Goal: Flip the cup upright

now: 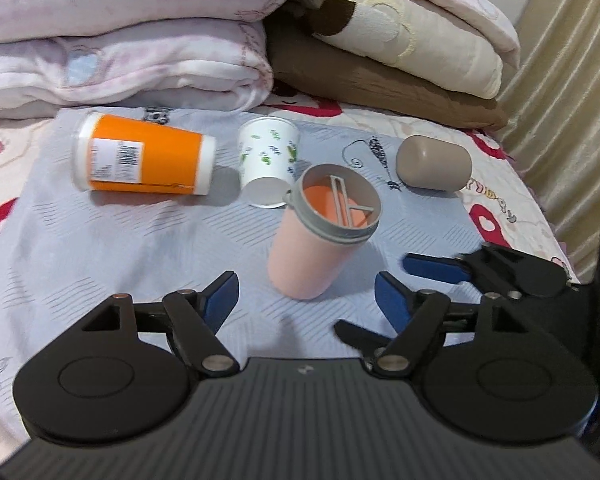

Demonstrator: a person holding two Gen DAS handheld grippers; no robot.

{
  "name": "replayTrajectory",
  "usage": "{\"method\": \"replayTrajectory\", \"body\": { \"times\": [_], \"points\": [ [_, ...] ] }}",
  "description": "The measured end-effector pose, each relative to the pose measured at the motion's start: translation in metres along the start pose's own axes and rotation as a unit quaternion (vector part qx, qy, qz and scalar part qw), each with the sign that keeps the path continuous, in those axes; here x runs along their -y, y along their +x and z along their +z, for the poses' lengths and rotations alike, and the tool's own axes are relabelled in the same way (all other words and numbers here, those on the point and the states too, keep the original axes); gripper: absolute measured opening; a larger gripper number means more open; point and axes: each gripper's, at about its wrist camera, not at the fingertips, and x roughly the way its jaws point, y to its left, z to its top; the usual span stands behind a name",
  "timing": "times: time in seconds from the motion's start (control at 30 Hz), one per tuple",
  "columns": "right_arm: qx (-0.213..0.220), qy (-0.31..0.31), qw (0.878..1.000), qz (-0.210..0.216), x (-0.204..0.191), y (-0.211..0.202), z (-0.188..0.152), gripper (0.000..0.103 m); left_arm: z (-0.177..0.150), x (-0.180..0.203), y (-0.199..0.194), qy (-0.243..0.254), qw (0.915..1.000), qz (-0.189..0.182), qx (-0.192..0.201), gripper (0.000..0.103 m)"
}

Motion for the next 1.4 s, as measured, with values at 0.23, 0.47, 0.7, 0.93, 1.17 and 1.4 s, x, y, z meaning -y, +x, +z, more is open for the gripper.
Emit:
{"method": "replayTrajectory", "body": {
  "times": [0.23,0.47,0.7,0.93,1.17,1.4],
  "points": [
    [0.013,0.044,0.999,-0.028,0.0,-0.049,-0.001,0.081,0.005,0.015,-0.051,0.024,0.9995,0.021,0.005,0.093],
    [0.012,0.118,0.99,-0.071,0.006,-0.097,0.008,0.082,0.008,0.031,-0.1,0.031,0.9974,0.064,0.009,0.102],
    [0.042,0.138,0.983,-0.11,0.007,-0.157,0.024,0.082,0.003,0.037,-0.134,0.053,0.9894,0.134,0.016,0.103],
    [0.052,0.137,0.982,-0.121,-0.001,-0.2,0.031,0.102,-0.005,0.034,-0.148,0.037,0.9885,0.146,-0.011,0.103],
    [0.064,0.12,0.981,-0.137,-0.02,-0.218,0.033,0.102,-0.008,0.03,-0.151,0.029,0.9845,0.171,-0.027,0.103],
    [0.026,0.163,0.979,-0.117,-0.015,-0.207,0.031,0.102,-0.011,0.031,-0.151,0.041,0.9829,0.177,-0.031,0.103]
  ]
}}
